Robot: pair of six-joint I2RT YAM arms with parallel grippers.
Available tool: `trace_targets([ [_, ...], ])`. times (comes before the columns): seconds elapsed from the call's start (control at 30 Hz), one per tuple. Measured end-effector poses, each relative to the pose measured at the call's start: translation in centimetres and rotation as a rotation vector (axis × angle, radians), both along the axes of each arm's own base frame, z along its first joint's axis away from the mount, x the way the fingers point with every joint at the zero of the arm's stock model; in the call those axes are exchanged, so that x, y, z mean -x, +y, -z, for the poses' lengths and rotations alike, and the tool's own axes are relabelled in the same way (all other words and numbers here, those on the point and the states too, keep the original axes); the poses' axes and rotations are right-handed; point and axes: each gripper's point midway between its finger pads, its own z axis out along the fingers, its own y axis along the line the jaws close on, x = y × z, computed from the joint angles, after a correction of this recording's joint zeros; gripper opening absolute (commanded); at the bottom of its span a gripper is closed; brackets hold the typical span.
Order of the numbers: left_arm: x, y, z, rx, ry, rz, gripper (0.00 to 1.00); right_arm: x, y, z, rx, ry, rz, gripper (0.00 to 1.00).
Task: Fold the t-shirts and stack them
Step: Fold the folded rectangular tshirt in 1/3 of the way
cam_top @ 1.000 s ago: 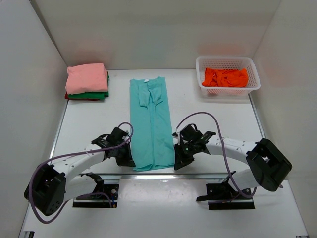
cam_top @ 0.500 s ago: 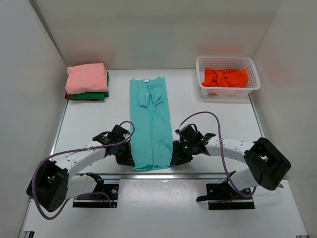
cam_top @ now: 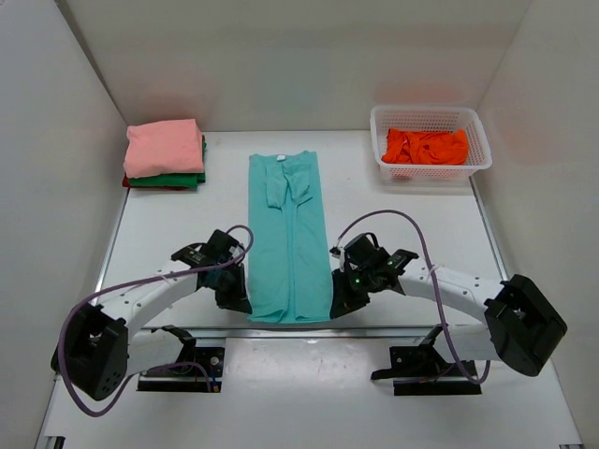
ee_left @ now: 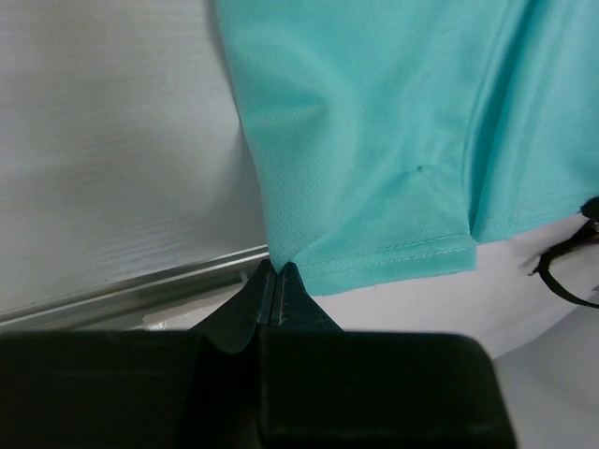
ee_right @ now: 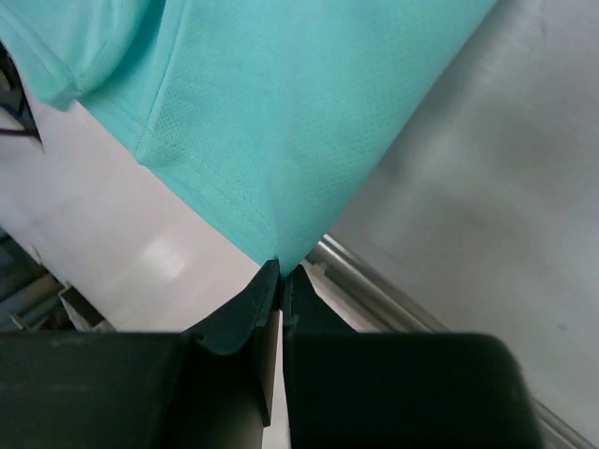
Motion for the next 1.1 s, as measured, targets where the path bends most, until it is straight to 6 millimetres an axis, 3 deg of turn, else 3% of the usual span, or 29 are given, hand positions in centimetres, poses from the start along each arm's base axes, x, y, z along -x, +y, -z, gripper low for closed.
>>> trace_targets([
  [0.1,-1.7,-0.1,-1.4,0.013,-0.014,-0.009,0.0,-0.8,-0.1,-1.2,-0.005,0.005,-0.021,0.0],
  [0.2,-5.4,-0.6,-3.0,0.027,-0.047,-0.031,0.0,-3.8,0.4,-2.7,-0.024,-0.017,-0.009,0.0],
  [0.5,-19.4,-1.1,-5.0,0.055,-0.157,-0.117,0.0,-17.2,2.1,-4.7,-0.051,-0.111,0.062,0.0],
  [0.67,-24.9,-0.2,-4.4,0.048,-0.175,-0.166,0.0,-23.9,1.4,-4.5,-0.042,-0.147,0.117,0.0],
  [0.7,-25.9,0.0,-4.2,0.046,-0.177,-0.173,0.02,-25.2,1.4,-4.5,-0.042,-0.156,0.125,0.0],
  [0.77,-27.9,0.5,-3.8,0.04,-0.179,-0.19,0.19,-27.7,1.3,-4.4,-0.044,-0.169,0.141,0.02],
  [0.83,-29.4,1.0,-3.4,0.038,-0.179,-0.209,0.23,-30.2,1.4,-4.1,-0.049,-0.185,0.157,0.16],
  [0.87,-30.0,1.2,-3.1,0.036,-0.179,-0.218,0.35,-31.4,1.4,-4.0,-0.051,-0.193,0.164,0.27],
  [0.9,-30.6,1.5,-2.9,0.036,-0.178,-0.228,0.6,-32.5,1.4,-3.8,-0.053,-0.199,0.177,0.38],
  [0.93,-31.1,1.8,-2.6,0.037,-0.178,-0.238,0.66,-33.6,1.3,-3.6,-0.055,-0.207,0.19,0.41],
  [1.03,-31.6,2.5,-2.0,0.058,-0.157,-0.276,0.7,-35.9,1.1,-3.5,-0.06,-0.229,0.224,0.55],
  [1.07,-31.8,2.6,-2.0,0.065,-0.157,-0.285,0.66,-36.3,1.0,-3.5,-0.056,-0.234,0.234,0.57],
  [1.1,-31.9,2.7,-1.9,0.075,-0.159,-0.294,0.52,-36.5,0.7,-3.5,-0.046,-0.239,0.245,0.61],
])
